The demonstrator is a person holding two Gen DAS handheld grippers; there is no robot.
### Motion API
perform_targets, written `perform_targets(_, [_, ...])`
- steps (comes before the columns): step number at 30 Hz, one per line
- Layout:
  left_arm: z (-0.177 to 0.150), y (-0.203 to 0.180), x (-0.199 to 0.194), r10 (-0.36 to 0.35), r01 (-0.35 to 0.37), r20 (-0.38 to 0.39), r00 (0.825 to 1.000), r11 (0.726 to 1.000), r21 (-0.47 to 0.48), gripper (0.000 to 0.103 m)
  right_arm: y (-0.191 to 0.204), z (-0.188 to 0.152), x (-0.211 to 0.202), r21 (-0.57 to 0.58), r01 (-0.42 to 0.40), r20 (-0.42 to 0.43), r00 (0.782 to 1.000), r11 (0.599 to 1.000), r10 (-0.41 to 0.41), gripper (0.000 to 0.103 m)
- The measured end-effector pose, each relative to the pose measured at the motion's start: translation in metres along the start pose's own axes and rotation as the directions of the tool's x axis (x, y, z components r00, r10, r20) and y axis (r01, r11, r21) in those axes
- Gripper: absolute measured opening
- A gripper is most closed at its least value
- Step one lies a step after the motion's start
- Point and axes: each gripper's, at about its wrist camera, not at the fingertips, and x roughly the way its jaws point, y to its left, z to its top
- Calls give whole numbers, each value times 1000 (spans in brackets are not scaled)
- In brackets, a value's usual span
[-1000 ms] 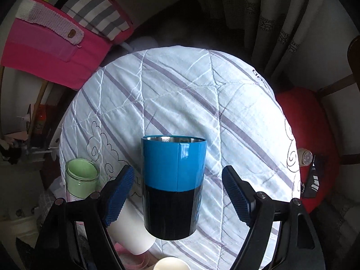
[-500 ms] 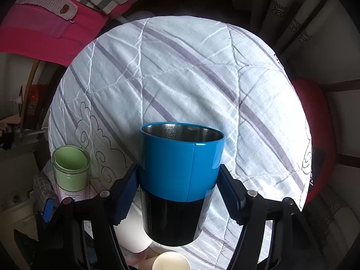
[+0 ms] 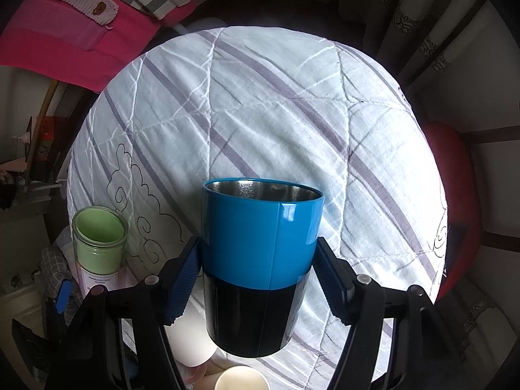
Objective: Flip cup upright
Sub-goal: 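Rotate the held cup with the right gripper until its open rim faces up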
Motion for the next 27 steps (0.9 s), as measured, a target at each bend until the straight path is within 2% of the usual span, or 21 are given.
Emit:
perform_targets(5, [0,0,-2,-3,3,1,1000,1000,1,99,12,-3,0,-41,37,34,999,998,-36,68])
perform_targets(10, [-4,-2,-4,-12,12,0,1000,1000,8,99,32,-11,-12,-137,91,150,986,986,-70,68])
perform_targets(14, [-6,-2,-4,-18,18,-8,1000,1000,7,99,46,-22,-22,-215,147,300,951,966,-78,68])
perform_targets(16, [-6,-2,-5,-16,16,-7,1000,1000,8,99,50,-26,-24,-229,174,374,924,958,-78,68])
perform_targets(23, [-8,-1,-7,-12,12,-7,1000,1000,5,99,52,-52,-19,-304,195,499,866,932,-19,68])
perform_targets(27, [-9,-4,-8,-10,10,-10,1000,1000,10,99,46,-66,-19,-330,199,533,846,923,8,68])
